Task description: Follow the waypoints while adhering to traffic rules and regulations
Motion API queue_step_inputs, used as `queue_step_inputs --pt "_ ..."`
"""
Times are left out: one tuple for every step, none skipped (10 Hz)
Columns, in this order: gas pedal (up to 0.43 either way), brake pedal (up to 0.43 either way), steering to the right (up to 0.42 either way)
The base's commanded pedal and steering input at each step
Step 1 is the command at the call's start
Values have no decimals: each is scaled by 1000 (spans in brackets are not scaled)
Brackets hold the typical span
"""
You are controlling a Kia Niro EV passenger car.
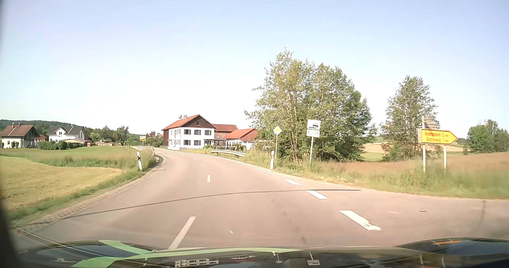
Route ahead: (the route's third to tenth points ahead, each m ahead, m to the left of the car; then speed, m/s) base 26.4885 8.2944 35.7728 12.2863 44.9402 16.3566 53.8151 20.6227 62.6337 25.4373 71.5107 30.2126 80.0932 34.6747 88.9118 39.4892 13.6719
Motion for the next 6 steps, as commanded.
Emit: queue_step_inputs --pt "130 0 -62" --pt "138 0 -62" --pt "138 0 -64" --pt "138 0 -64" --pt "138 0 -64" --pt "150 0 -65"
